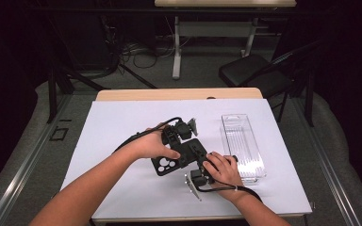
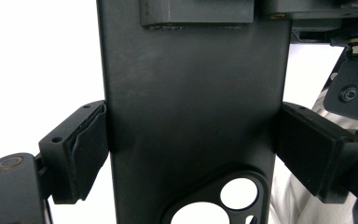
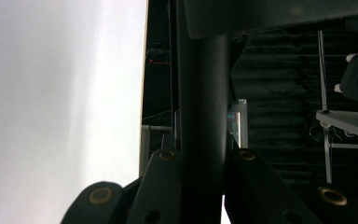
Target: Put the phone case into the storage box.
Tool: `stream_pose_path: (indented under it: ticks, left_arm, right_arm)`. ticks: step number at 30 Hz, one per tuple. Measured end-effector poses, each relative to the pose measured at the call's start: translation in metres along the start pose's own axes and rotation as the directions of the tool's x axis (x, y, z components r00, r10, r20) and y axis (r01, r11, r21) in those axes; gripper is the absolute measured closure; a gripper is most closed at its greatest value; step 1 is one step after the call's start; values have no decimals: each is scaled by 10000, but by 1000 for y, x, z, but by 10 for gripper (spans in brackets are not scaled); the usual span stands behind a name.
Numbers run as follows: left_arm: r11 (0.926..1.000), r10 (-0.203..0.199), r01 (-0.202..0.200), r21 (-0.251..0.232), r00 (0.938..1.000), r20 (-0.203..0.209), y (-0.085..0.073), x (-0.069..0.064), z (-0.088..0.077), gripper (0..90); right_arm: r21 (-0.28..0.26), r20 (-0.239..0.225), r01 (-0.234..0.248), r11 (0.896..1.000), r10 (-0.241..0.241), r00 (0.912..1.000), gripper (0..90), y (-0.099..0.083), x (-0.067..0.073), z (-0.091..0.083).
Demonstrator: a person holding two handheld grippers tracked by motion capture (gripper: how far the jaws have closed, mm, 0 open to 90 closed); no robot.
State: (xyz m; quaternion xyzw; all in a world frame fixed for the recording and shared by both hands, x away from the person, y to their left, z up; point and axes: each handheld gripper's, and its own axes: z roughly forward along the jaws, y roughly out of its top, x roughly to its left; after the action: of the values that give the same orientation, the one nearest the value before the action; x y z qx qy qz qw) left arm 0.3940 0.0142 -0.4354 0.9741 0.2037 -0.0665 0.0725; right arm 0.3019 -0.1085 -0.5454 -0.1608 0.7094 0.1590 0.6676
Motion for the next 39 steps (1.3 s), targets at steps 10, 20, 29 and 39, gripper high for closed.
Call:
stream_pose_path:
  ticks: [10, 20, 29, 39]
  left_arm:
    - [9997, 69, -70, -228, 10000, -71, -2, -2, -3, 129]
    - [9995, 7, -15, -327, 9997, -257, -4, -4, -4, 78]
    - [9989, -40, 16, -468, 9986, -525, -12, -3, -13, 60]
    - [9969, -375, 327, -718, 9971, -667, -28, 5, -25, 62]
  right_arm:
    - [-21, 130, -211, 9998, 211, 9997, 878, -1, -1, 0]
    - [111, -11, -118, 9999, 118, 9999, 878, -4, -4, 1]
    - [240, -183, -80, 9997, 84, 9998, 878, -7, -5, 1]
    - [477, -150, -299, 9984, 306, 9994, 877, -15, -6, 1]
